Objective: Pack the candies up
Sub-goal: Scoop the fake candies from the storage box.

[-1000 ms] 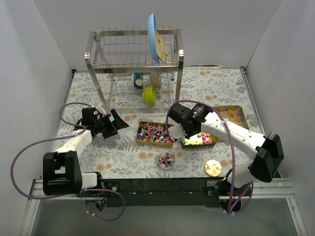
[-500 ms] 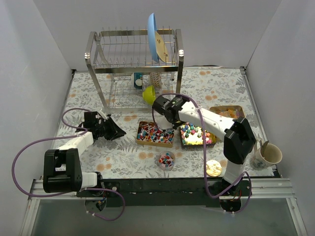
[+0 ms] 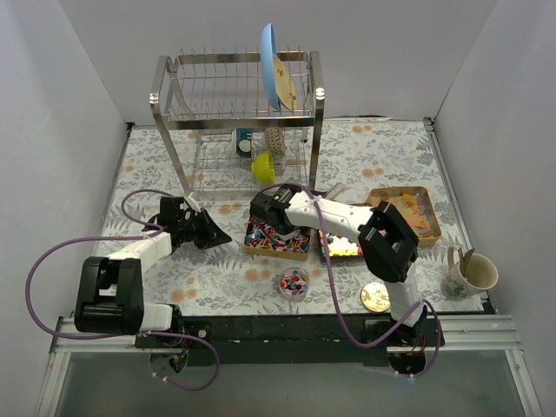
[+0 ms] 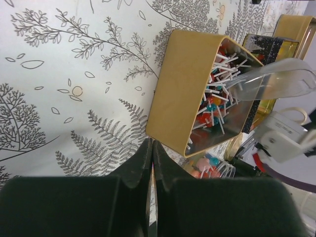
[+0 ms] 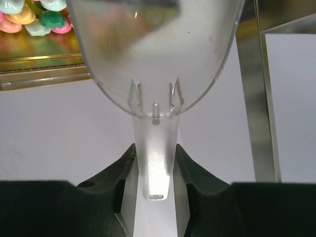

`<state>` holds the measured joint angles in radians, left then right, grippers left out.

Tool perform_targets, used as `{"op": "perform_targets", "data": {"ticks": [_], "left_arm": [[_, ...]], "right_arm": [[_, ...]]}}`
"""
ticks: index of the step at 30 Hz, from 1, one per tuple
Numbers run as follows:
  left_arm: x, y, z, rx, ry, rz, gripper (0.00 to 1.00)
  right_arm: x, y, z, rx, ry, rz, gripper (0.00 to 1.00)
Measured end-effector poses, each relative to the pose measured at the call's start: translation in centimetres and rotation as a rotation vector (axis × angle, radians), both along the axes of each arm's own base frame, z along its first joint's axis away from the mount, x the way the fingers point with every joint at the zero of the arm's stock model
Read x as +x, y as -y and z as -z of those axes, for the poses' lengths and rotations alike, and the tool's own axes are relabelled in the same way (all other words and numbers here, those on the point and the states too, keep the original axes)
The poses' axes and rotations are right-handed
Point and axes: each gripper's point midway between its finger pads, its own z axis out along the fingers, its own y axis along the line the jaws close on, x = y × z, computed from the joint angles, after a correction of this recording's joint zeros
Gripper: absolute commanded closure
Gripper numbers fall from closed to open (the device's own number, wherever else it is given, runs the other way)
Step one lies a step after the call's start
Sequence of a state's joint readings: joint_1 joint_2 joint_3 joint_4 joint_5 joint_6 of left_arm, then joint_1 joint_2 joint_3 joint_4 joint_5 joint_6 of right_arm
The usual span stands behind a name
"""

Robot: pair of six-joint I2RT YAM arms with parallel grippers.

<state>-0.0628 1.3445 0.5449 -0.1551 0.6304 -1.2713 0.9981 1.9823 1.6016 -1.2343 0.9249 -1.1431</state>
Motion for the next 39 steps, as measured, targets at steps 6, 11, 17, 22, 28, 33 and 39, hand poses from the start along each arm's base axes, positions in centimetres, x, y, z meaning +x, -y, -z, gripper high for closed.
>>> {"op": "perform_targets", "data": {"ticks": [6,11,17,22,28,33,39], "left_arm": [[-0.9,0.4,-0.1,-0.015,0.006,0.011,1.00],[-1.7,0.4,0.6,-0.017,-0.019,0.013,1.00],[-1.5,0.5,0.4,-0.023,-0.008,0.010,1.00],[-1.5,0.5,0.3,-0.023,0.001,0.010,1.00],[-1.5,0.4,0.1,-0.015,0.020,0.018,1.00],[-1.2,-0.1,-0.3,-0.010,0.045,0.007,1.00],[-1.0,-0.9,-0.2,0.001,0.048,-0.010,1.00]], "right_arm": [[0.2,-1.3,2.5,-0.114,-0.005,-0.023,0.99],[0.5,-3.5,3.2,-0.095,-0.012,-0.026,0.99],[0.3,-6.0,4.6,0.028,-0.031,0.011,0.99],[-1.1,-6.1,6.4,0.132,-0.103,0.091,0.99],[-3.7,-5.5,8.9,0.267,-0.263,0.227,0.99],[-5.5,-5.3,9.1,0.434,-0.363,0.295,0.99],[-6.7,-5.0,8.3,0.550,-0.417,0.307,0.99]]}}
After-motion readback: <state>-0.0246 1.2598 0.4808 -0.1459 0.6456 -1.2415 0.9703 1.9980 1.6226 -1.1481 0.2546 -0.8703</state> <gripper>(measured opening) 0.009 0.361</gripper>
